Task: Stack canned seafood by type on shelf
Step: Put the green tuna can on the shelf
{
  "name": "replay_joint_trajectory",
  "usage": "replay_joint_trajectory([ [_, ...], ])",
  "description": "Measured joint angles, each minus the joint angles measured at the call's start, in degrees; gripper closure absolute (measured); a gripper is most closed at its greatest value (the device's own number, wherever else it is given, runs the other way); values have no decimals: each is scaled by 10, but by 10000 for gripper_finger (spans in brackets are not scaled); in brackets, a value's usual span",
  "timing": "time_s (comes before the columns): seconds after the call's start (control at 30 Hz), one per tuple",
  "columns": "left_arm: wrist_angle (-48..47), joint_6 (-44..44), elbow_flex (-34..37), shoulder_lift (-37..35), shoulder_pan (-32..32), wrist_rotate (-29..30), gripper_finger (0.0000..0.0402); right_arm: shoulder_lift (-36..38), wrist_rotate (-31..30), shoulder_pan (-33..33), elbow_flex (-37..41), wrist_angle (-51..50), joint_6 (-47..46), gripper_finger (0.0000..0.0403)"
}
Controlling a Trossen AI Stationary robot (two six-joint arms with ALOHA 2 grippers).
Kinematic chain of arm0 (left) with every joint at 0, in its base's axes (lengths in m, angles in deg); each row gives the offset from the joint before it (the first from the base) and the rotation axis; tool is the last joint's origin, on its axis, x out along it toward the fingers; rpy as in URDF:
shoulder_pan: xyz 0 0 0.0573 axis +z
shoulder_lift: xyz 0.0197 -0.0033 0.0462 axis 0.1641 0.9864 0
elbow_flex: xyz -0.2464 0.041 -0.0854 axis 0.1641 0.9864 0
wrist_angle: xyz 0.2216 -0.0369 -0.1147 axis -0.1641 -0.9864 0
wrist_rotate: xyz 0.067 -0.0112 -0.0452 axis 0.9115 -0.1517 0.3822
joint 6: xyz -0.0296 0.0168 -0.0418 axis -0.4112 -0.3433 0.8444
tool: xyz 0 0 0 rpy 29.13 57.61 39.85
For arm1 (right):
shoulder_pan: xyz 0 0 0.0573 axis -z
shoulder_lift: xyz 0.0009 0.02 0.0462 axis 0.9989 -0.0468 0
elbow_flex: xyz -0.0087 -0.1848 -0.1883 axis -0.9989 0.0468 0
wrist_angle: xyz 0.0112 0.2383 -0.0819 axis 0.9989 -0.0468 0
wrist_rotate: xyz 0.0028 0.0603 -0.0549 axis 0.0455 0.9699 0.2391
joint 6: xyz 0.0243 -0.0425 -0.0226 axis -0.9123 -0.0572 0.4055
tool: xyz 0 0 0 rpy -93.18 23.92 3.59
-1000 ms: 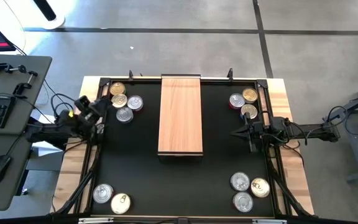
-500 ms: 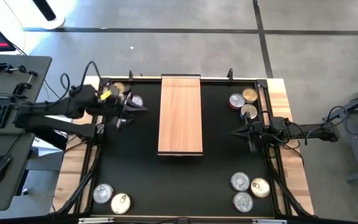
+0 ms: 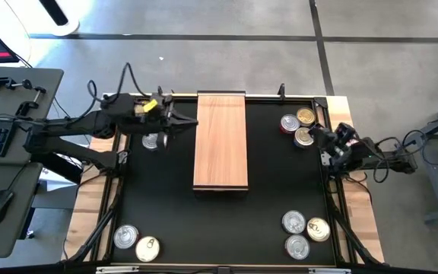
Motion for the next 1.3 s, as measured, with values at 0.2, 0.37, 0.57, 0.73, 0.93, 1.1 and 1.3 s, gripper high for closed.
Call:
replay_joint_trajectory([
  [0.2, 1, -24, 0, 14, 7, -1, 401, -183, 179, 0, -167, -212, -110, 402],
  [0.37, 1, -20, -8, -4, 39, 0, 401, -375, 376, -3, -337, -568, -167, 402],
  [0.57, -74, -47, -8, -51, 72, -2, 401, -546, 507, -132, -397, -770, -309, 402],
  [0.73, -174, -66, -8, -75, 70, -10, 401, -633, 487, -252, -396, -764, -467, 403],
  [0.93, -151, -100, 61, -73, 38, -130, 401, -684, 411, -300, -396, -751, -618, 403],
  [1.1, -31, -42, 187, -69, 7, -189, 401, -723, 384, -316, -396, -760, -693, 403],
  [1.3, 26, 51, 273, -70, -56, -191, 401, -771, 388, -329, -396, -747, -724, 403],
])
